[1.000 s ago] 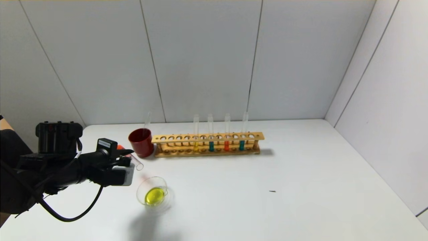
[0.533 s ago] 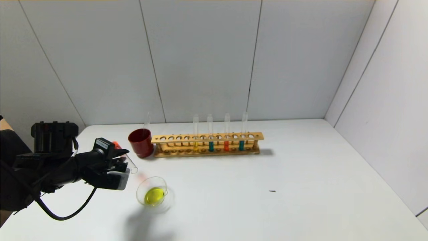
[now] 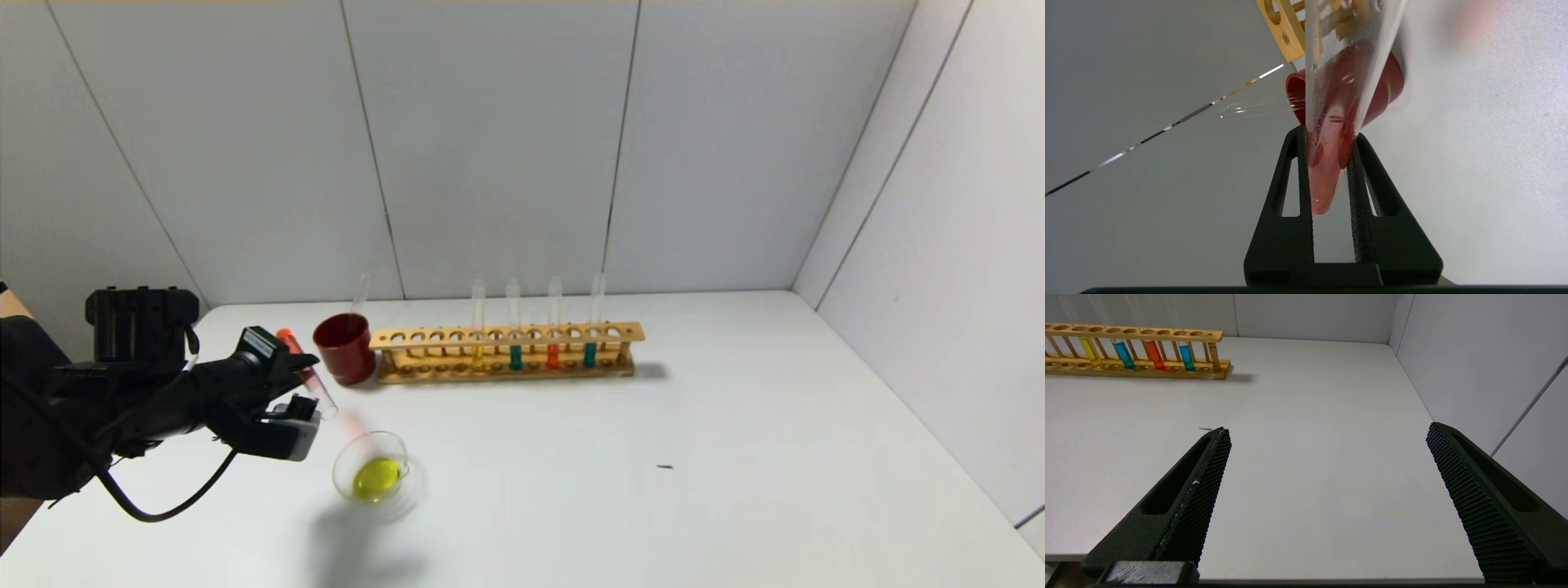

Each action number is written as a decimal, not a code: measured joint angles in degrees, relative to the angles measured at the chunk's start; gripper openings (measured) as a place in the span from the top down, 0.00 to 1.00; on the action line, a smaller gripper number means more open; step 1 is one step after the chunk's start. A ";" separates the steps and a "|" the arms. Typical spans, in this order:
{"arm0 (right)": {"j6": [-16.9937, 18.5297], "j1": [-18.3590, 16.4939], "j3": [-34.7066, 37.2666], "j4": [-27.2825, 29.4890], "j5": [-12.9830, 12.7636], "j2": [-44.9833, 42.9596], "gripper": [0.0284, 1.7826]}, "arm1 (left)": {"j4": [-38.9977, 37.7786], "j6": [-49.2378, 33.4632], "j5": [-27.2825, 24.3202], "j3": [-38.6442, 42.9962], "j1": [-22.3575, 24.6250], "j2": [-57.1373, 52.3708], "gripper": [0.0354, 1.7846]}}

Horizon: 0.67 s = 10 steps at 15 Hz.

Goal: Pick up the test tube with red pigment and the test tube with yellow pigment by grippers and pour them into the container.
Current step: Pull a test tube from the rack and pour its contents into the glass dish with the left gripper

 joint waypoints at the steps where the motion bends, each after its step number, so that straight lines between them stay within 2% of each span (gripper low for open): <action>1: 0.00 0.00 0.00 0.00 -0.02 0.00 0.02 | -0.09 0.46 0.02 -0.09 -0.17 0.02 0.84; 10: -0.02 0.00 0.00 0.00 -0.02 0.00 0.02 | -0.13 5.23 1.83 -0.89 -0.74 0.68 0.84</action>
